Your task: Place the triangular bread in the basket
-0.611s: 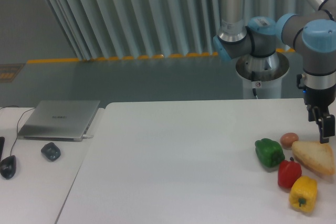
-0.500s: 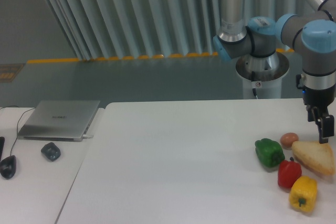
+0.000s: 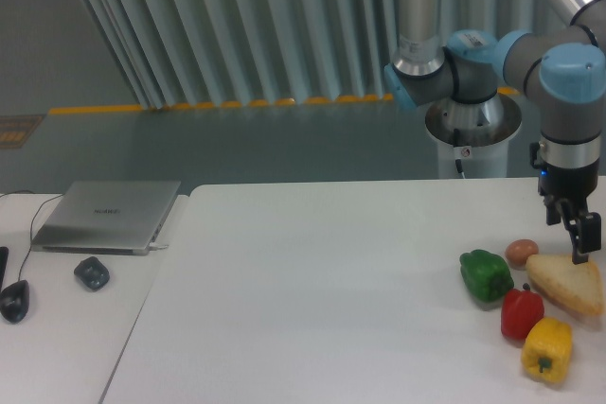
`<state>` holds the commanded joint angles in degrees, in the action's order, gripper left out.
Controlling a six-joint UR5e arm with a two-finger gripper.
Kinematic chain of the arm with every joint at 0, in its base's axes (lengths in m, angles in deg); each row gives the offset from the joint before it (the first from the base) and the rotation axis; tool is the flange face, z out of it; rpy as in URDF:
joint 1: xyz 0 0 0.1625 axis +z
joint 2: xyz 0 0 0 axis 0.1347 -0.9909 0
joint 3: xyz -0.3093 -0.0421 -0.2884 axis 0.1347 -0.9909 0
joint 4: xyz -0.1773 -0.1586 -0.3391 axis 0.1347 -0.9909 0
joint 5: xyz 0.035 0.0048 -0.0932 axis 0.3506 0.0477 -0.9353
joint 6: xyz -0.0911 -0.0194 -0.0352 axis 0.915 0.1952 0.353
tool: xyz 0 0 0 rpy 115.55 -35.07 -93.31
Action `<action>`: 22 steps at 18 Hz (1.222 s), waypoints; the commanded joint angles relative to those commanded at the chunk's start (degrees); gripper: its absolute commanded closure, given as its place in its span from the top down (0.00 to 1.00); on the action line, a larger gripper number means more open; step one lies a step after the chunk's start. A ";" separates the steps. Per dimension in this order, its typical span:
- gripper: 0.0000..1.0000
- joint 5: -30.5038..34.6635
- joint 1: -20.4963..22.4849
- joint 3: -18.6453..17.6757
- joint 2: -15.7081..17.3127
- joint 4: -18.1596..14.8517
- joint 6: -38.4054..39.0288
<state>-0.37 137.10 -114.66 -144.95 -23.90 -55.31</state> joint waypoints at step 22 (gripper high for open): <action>1.00 21.00 -7.12 2.97 -5.88 5.72 8.00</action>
<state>20.63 129.98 -111.69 -150.83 -18.19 -47.31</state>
